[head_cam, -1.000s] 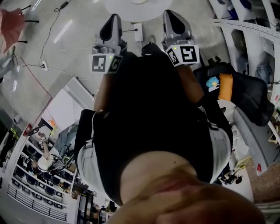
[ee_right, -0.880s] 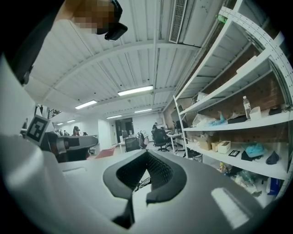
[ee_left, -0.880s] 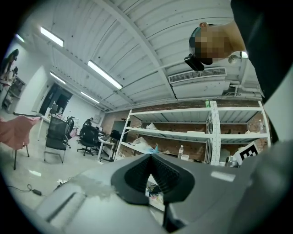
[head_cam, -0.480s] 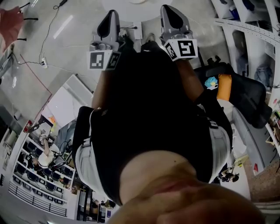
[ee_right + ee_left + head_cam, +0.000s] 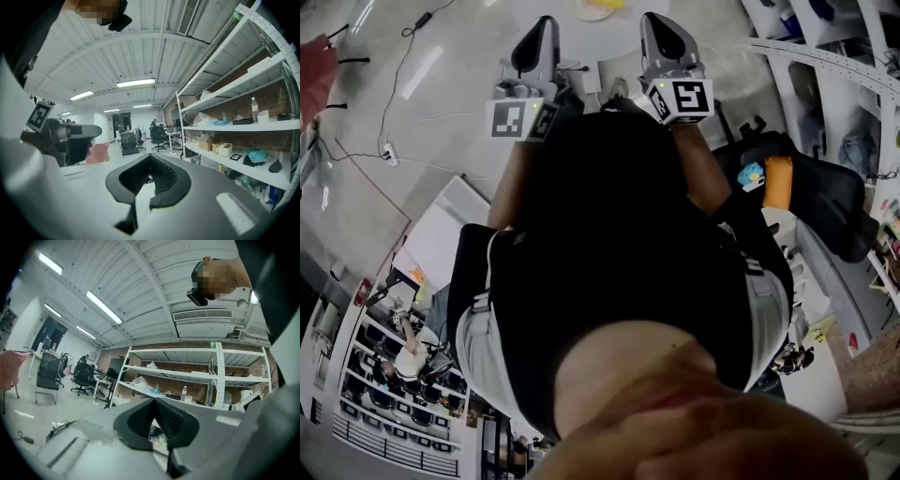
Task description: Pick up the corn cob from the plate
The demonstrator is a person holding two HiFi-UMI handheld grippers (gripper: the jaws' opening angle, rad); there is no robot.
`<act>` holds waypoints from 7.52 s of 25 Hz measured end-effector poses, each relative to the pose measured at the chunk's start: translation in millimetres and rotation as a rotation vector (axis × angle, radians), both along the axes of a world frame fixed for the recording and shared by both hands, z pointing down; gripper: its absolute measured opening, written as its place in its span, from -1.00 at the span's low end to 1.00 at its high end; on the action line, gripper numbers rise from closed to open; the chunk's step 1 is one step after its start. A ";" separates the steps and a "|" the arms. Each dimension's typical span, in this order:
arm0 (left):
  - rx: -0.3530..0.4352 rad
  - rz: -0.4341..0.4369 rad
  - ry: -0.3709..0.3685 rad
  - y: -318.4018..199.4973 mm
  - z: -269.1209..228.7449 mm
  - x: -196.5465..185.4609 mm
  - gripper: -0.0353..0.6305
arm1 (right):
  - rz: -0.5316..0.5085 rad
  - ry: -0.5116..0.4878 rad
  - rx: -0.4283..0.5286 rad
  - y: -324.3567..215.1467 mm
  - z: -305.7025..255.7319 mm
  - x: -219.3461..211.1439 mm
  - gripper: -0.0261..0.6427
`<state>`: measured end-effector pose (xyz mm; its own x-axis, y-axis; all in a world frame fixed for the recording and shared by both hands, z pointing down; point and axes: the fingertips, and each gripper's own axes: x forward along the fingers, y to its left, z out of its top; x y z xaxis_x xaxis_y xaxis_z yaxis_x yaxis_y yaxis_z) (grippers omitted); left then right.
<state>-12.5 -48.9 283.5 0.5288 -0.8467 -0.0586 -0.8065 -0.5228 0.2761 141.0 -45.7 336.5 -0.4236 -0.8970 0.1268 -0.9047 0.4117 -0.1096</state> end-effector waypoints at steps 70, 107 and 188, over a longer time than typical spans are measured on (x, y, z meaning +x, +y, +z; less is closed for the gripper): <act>-0.242 0.011 0.012 -154.1 211.0 3.0 -0.89 | -0.266 0.377 -0.503 -118.6 346.9 -39.3 -0.15; -0.294 0.027 -0.024 -157.3 262.5 3.5 -0.89 | -0.532 0.683 -0.534 -127.5 412.8 -50.4 0.04; -0.084 -0.031 -0.027 -116.4 108.6 6.8 -0.89 | -0.012 0.121 -0.354 -120.9 211.3 -36.6 -0.14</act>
